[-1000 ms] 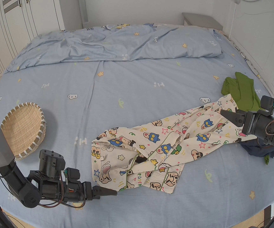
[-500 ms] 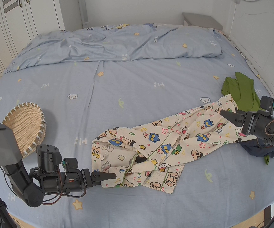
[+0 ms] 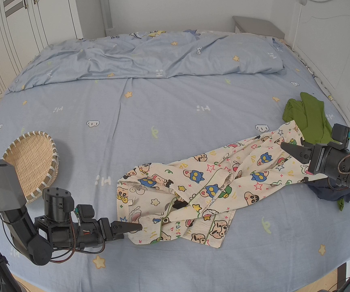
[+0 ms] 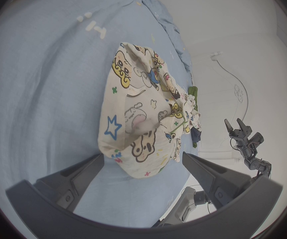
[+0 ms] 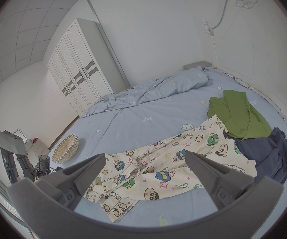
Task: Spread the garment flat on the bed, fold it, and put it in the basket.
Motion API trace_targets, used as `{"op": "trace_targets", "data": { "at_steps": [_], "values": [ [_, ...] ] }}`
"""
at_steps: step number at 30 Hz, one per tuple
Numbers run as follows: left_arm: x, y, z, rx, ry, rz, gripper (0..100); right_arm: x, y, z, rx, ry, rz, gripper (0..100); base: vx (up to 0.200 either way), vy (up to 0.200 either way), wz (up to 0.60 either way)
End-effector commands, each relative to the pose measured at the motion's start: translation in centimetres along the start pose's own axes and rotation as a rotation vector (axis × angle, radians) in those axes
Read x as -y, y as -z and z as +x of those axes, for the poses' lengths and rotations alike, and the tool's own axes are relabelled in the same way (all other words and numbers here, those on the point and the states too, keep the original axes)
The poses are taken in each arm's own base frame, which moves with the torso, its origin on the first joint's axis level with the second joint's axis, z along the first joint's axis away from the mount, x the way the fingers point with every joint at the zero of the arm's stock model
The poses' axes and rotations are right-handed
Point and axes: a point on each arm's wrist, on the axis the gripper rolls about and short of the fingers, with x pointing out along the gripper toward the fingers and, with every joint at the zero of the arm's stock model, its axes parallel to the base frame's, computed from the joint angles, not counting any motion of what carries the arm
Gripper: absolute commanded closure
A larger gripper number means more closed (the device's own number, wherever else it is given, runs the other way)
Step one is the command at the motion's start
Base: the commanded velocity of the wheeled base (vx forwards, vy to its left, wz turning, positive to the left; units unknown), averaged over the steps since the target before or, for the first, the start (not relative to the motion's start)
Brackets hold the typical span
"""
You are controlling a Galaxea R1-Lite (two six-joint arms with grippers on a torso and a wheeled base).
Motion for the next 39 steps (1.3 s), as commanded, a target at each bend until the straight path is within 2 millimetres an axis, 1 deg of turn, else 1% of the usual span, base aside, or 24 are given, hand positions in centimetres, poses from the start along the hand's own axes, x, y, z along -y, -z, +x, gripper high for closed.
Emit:
{"op": "trace_targets", "data": {
  "at_steps": [1,7,9,18,19,31,34,35,36,37,38,39],
  "values": [
    [-0.3,-0.4,0.0,0.017,-0.002,0.002,0,0.0,0.0,0.1,-0.003,0.000,0.000,0,0.000,0.000,0.00],
    [-0.3,-0.5,0.3,0.015,0.001,0.005,0,0.0,0.0,0.1,-0.002,0.001,0.000,0,0.000,0.000,0.00],
    [-0.6,-0.5,0.8,0.005,-0.002,0.005,0,0.0,0.0,0.1,-0.002,0.001,0.000,0,0.000,0.000,0.00],
    [-1.2,-0.6,1.7,-0.007,-0.012,0.017,0,-0.1,0.1,0.1,-0.003,-0.003,-0.001,0,0.000,0.000,0.00],
    [-1.2,-0.6,1.7,-0.007,-0.012,0.017,100,-0.1,0.1,0.1,-0.003,-0.003,-0.001,0,0.000,0.000,0.00],
    [-0.8,-1.6,1.9,0.034,-0.004,0.037,100,-0.1,0.2,0.1,-0.010,-0.003,-0.009,0,0.000,0.000,0.00],
    [-0.2,-2.9,1.9,0.128,-0.027,0.043,100,-0.2,0.2,0.1,-0.008,-0.008,-0.009,0,0.000,0.000,0.00],
    [0.2,-3.5,1.7,0.168,-0.022,0.043,100,-0.2,0.2,0.0,-0.006,-0.009,-0.009,0,0.000,0.000,0.00],
    [0.4,-3.7,1.6,0.180,-0.018,0.044,100,-0.2,0.1,0.0,-0.005,-0.009,-0.009,0,0.000,0.000,0.00],
    [1.5,-4.9,1.0,0.245,0.008,0.041,100,-0.3,0.0,-0.1,0.001,-0.011,-0.010,0,0.000,0.000,0.00],
    [1.5,-4.9,1.0,0.245,0.008,0.041,100,-0.3,0.0,-0.1,0.001,-0.011,-0.010,0,0.000,0.000,0.00],
    [2.4,-6.7,-0.3,0.323,0.035,0.028,100,-0.3,-0.1,-0.1,0.005,-0.012,-0.010,0,0.000,0.000,0.00]
  ]
}}
